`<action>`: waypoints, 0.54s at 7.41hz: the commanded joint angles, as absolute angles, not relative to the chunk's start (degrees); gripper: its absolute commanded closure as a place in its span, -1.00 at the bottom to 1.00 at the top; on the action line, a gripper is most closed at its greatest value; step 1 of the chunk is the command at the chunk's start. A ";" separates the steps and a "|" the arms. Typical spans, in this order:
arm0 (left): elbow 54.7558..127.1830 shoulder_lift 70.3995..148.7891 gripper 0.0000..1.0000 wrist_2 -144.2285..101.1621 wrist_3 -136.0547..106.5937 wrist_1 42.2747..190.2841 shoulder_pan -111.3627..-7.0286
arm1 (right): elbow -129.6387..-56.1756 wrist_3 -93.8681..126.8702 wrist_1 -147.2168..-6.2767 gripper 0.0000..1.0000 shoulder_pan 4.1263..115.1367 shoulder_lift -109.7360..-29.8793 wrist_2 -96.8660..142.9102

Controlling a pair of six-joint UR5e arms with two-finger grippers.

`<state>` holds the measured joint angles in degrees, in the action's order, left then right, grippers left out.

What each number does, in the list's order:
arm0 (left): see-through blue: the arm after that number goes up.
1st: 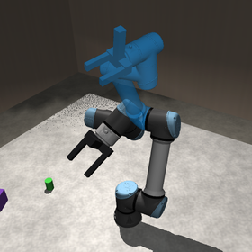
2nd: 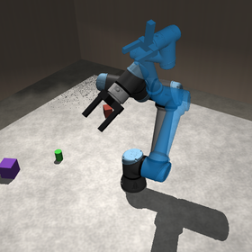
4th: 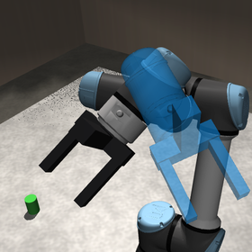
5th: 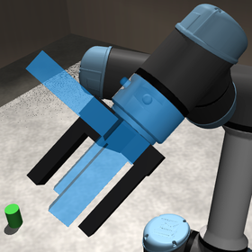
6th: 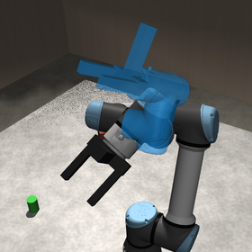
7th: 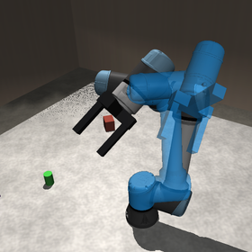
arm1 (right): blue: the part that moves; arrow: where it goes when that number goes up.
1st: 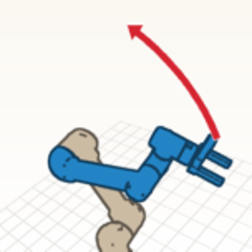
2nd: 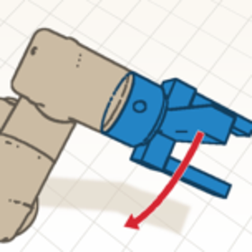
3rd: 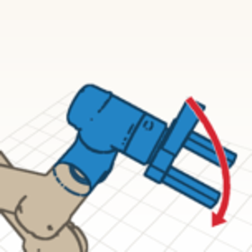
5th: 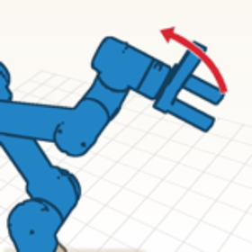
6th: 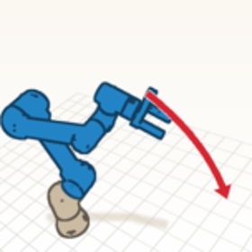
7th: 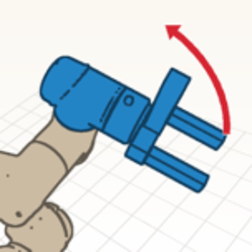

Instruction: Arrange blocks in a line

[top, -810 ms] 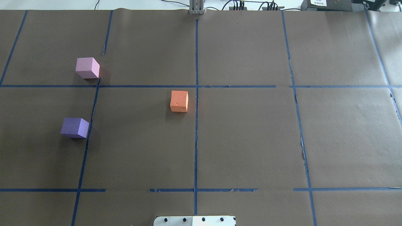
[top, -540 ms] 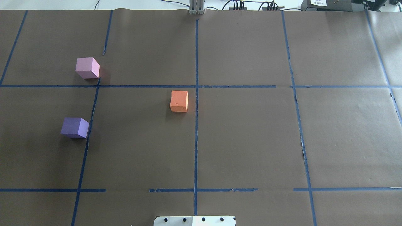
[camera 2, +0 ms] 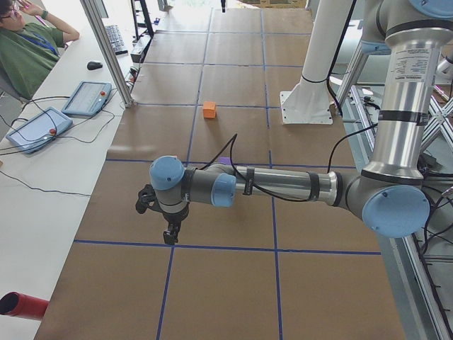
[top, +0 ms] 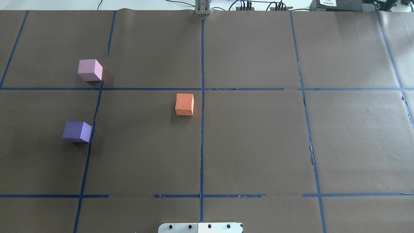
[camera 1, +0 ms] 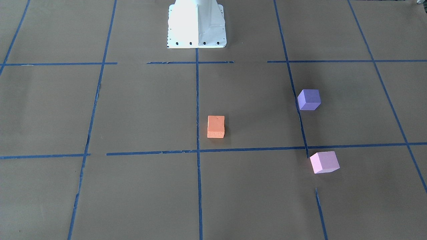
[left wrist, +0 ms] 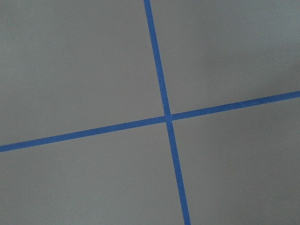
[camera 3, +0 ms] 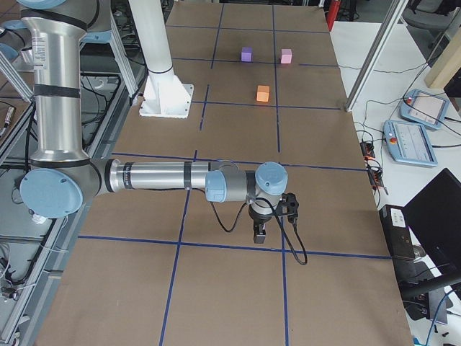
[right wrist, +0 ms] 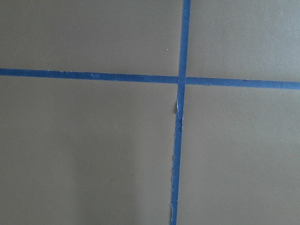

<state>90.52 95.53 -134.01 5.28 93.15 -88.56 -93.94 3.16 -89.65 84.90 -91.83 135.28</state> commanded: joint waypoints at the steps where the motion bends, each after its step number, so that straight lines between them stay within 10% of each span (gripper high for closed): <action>1: 96.65 97.12 -1.00 -133.95 4.84 91.50 -88.42 | -93.87 3.16 -89.65 -1.00 84.90 -91.85 135.35; 4: 102.89 102.47 -1.00 -134.47 -9.70 90.00 -80.46 | -93.96 3.16 -89.65 -1.00 84.90 -91.76 135.26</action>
<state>99.66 100.43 -134.12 -3.30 90.31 -84.45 -93.91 3.17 -89.65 84.90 -91.83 135.31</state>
